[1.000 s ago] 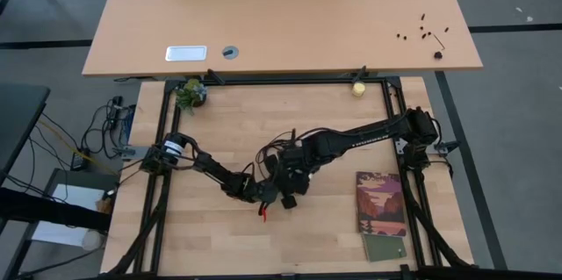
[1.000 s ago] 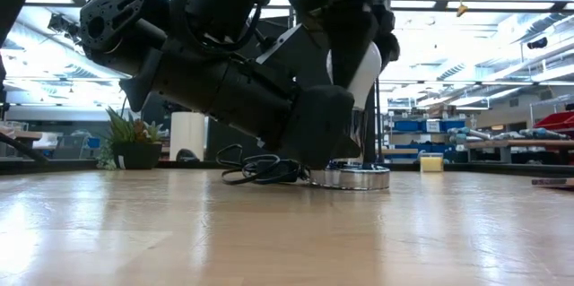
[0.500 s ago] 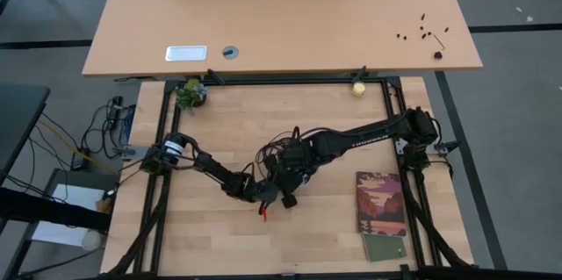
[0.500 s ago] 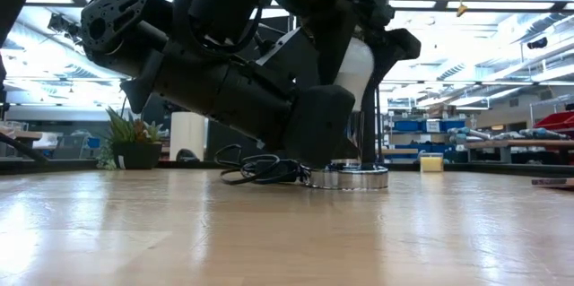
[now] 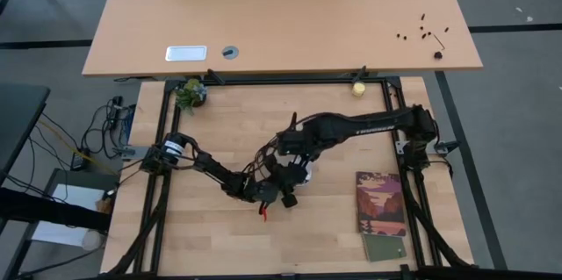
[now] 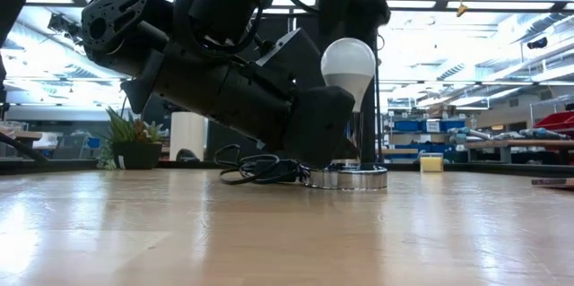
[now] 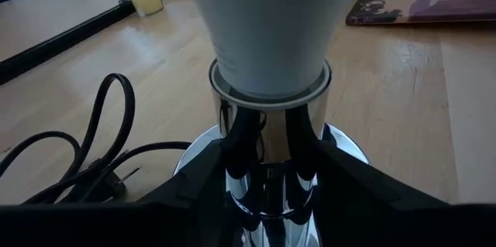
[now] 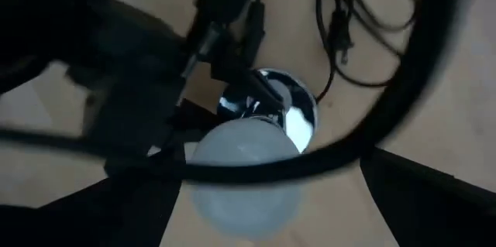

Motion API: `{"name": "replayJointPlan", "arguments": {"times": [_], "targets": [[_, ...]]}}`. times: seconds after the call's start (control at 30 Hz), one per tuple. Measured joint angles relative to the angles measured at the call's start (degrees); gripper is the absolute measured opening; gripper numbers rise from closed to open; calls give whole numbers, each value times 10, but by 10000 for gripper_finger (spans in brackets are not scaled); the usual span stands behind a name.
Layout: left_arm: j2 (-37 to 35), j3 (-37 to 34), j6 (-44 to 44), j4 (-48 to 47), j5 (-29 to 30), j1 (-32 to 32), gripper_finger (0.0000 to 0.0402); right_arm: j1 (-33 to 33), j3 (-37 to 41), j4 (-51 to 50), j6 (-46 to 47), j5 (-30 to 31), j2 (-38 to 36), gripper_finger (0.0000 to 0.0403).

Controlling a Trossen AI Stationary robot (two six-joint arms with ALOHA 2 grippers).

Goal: Screw lightbulb
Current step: Insert the white lightbulb into the silver lamp

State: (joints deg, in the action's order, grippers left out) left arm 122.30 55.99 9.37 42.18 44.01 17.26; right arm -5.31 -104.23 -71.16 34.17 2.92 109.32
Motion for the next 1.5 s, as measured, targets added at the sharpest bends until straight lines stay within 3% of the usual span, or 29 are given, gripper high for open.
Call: {"name": "replayJointPlan", "arguments": {"times": [0.13, 0.3, 0.53, 0.67, 0.8, 1.03, 1.2, 1.37, 1.5], "targets": [[0, 0, 0, -2, -1, 0, 178, -25, -8, -26, -39, 40, -25, 392], [0, 0, 0, -4, -2, 0, 178, -70, -4, -82, -44, 148, -57, 391], [0, 0, 0, -3, -13, 1, 178, -164, 131, -16, 14, 266, -152, 383], [0, 0, -7, 4, -28, 1, 178, -213, 296, 127, 46, 331, -243, 373], [0, 0, -29, 10, -29, 1, 178, -240, 490, 364, 24, 354, -324, 368], [0, 0, -31, 10, -33, 1, 178, -229, 750, 817, -88, 347, -336, 362], [0, 0, -7, 9, -35, 1, 178, -206, 831, 992, -155, 347, -311, 358], [0, 0, 13, 9, -40, 1, 178, -184, 845, 1059, -206, 335, -272, 355], [0, 0, 14, 12, -66, 0, 178, -161, 845, 1173, -228, 238, -227, 350]]}}
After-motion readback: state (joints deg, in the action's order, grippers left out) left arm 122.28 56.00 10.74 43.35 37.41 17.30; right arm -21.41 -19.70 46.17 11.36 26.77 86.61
